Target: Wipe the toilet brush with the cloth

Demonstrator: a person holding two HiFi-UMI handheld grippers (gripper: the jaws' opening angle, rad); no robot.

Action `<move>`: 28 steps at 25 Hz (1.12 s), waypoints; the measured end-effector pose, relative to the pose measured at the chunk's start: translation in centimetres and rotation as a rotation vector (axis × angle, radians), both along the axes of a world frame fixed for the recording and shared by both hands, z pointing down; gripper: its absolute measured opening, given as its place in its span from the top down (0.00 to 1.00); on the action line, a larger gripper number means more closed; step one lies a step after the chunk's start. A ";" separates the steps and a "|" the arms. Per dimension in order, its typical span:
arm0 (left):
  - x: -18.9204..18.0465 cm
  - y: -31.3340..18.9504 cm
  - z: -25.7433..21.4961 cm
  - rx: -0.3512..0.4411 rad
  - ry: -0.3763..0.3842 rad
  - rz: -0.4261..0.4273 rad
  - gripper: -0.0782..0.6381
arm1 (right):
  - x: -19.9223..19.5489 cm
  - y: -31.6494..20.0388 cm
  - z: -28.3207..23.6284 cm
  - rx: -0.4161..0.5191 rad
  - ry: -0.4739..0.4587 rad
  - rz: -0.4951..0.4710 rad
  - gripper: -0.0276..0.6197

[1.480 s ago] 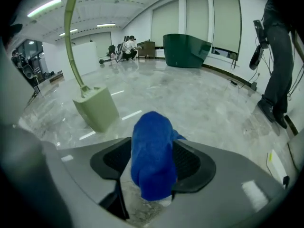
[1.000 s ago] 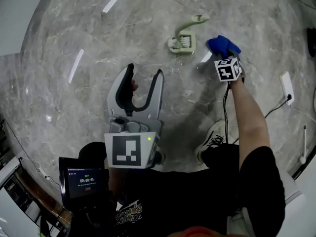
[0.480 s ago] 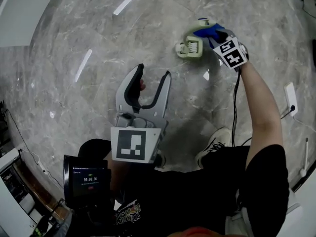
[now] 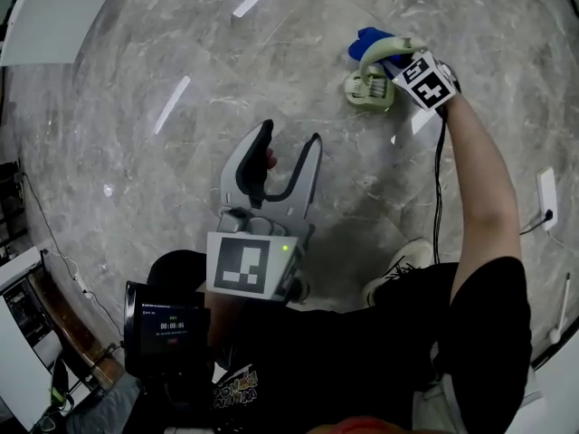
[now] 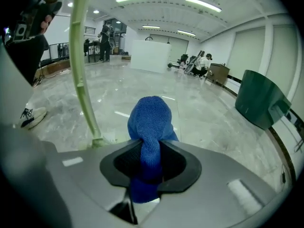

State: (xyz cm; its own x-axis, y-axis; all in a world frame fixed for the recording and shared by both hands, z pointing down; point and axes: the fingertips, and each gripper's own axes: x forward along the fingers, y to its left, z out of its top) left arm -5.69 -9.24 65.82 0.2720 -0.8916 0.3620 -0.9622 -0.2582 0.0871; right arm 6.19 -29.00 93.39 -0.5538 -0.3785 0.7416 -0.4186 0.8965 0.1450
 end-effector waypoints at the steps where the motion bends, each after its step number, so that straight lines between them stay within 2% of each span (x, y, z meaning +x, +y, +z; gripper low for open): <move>1: 0.4 0.1 0.4 0.002 -0.003 0.002 0.56 | 1.2 0.0 0.5 -0.005 -0.005 0.034 0.80; 4: 1.3 0.1 0.6 0.012 -0.010 0.022 0.56 | 5.0 0.4 1.5 -0.026 0.011 0.111 0.80; 6: 1.6 -0.3 0.3 0.012 -0.013 0.038 0.56 | 7.3 1.3 1.9 -0.041 0.052 0.118 0.80; 10: 1.8 -1.3 -0.7 0.012 0.020 0.042 0.56 | 10.4 4.1 2.5 -0.077 0.129 0.074 0.80; 14: 2.2 -2.1 -0.9 0.025 0.011 0.059 0.56 | 11.2 8.4 3.9 -0.145 0.228 -0.046 0.80; 19: 2.8 -2.7 -1.2 0.037 0.020 0.065 0.56 | 8.8 14.6 5.6 -0.253 0.289 -0.243 0.80; 21: 2.9 -2.9 -1.4 0.032 0.026 0.058 0.56 | 6.9 16.5 5.7 -0.275 0.278 -0.303 0.80; 23: 2.8 -2.9 -1.5 0.016 0.024 0.045 0.56 | 4.5 17.6 5.5 -0.297 0.231 -0.323 0.80; 28: 2.5 -2.6 -1.3 0.023 0.000 0.041 0.57 | -1.8 17.5 4.5 -0.325 0.103 -0.296 0.80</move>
